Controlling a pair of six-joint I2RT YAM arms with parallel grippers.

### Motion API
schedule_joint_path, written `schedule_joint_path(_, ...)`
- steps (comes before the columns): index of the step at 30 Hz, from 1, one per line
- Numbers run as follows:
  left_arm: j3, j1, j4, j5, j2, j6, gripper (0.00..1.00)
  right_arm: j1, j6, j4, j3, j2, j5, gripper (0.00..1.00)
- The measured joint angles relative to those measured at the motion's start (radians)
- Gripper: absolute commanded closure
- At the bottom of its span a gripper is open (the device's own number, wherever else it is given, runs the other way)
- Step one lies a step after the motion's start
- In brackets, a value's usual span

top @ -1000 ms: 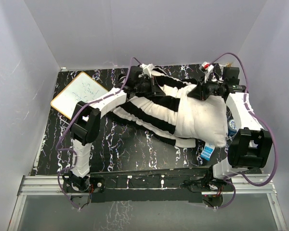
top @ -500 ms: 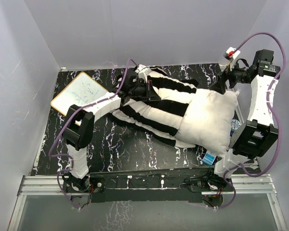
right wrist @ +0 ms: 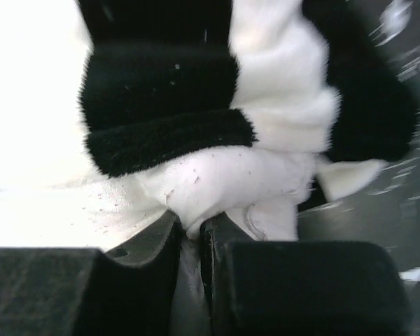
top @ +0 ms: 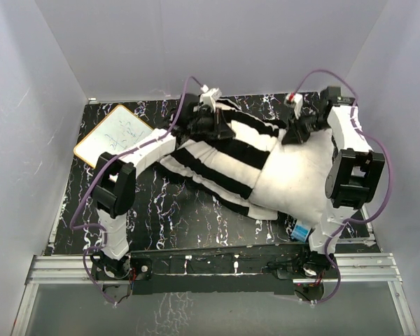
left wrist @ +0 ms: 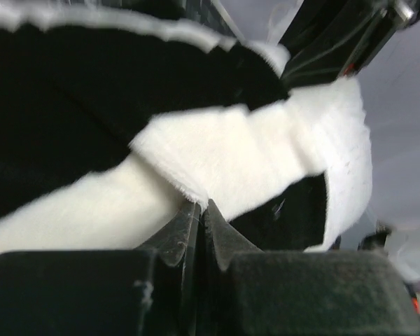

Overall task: Put the pillow into the pillowcase
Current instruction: Stuff the pillow into the pillowcase.

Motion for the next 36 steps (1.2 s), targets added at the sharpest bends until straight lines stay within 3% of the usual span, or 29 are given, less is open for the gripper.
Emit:
schedule_joint_path(3, 0.212, 0.001, -0.048, -0.037, 0.056, 0.022, 1.0, 0.024, 0.13, 0.093, 0.142, -0.004, 0.016, 0.92)
schedule_joint_path(8, 0.727, 0.016, -0.172, -0.087, 0.243, 0.084, 1.0, 0.04, 0.345, 0.446, 0.29, -0.071, 0.065, 0.92)
schedule_joint_path(11, 0.794, 0.014, -0.17, -0.093, 0.24, 0.129, 1.0, 0.035, 0.389, 0.617, 0.285, -0.156, 0.062, 0.92)
schedule_joint_path(13, 0.676, 0.013, -0.112, -0.101, 0.169, 0.152, 1.0, 0.036, 0.373, 0.713, 0.187, -0.263, 0.031, 0.92)
schedule_joint_path(16, 0.323, 0.014, 0.007, -0.115, -0.009, 0.181, 1.0, 0.038, 0.275, 0.777, -0.053, -0.447, -0.037, 0.92)
schedule_joint_path(21, -0.258, 0.006, 0.247, -0.117, -0.169, 0.166, 1.0, 0.069, -0.034, 0.725, -0.593, -0.662, -0.079, 0.92)
schedule_joint_path(22, -0.356, 0.002, 0.293, -0.121, -0.169, 0.156, 0.97, 0.078, -0.084, 0.705, -0.694, -0.666, -0.068, 0.92)
schedule_joint_path(26, -0.66, -0.021, 0.394, -0.132, -0.178, 0.119, 0.68, 0.096, -0.211, 0.602, -0.939, -0.68, -0.063, 0.92)
schedule_joint_path(31, -0.752, -0.035, 0.286, -0.188, -0.375, 0.098, 0.41, 0.097, -0.236, 0.563, -0.964, -0.752, -0.057, 0.92)
schedule_joint_path(36, -0.632, -0.035, 0.076, -0.274, -0.692, 0.089, 0.33, 0.097, -0.167, 0.579, -0.937, -0.728, -0.065, 0.92)
